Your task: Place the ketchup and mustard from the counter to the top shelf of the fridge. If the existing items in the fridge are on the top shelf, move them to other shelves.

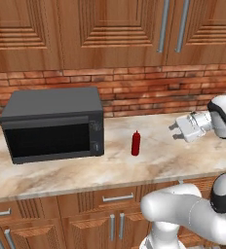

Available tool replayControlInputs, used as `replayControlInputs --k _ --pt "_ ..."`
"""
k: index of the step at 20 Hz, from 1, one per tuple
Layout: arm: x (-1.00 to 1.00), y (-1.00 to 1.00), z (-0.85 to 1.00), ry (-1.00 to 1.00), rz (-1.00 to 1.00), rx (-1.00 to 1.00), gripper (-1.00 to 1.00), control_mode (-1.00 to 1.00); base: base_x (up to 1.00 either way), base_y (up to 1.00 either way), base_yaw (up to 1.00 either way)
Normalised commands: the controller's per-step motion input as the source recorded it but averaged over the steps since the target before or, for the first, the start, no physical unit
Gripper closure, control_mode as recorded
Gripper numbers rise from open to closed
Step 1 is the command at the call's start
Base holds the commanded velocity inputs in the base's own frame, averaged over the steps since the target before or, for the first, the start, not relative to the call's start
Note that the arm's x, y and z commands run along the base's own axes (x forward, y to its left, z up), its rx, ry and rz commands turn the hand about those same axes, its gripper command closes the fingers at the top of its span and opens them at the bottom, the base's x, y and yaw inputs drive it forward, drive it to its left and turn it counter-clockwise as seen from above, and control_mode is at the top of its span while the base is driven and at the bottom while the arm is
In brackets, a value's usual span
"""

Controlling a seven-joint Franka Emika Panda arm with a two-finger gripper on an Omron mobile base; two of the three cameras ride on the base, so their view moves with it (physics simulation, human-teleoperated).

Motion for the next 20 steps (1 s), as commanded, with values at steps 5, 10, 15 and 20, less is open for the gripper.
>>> replayControlInputs --k 5,10,15,20 --pt "0.0 0.0 -0.2 0.0 0.13 -0.03 -1.0 -1.0 0.0 0.0 0.0" --pt "0.02 0.01 -0.22 0.0 0.09 0.0 -1.0 -1.0 0.0 0.0 0.0" --pt "0.08 0.17 -0.2 0.0 0.0 0.02 -1.0 -1.0 0.0 0.0 0.0" --pt "0.18 0.19 -0.1 -0.01 -0.01 0.0 -1.0 -1.0 0.0 0.0 0.0"
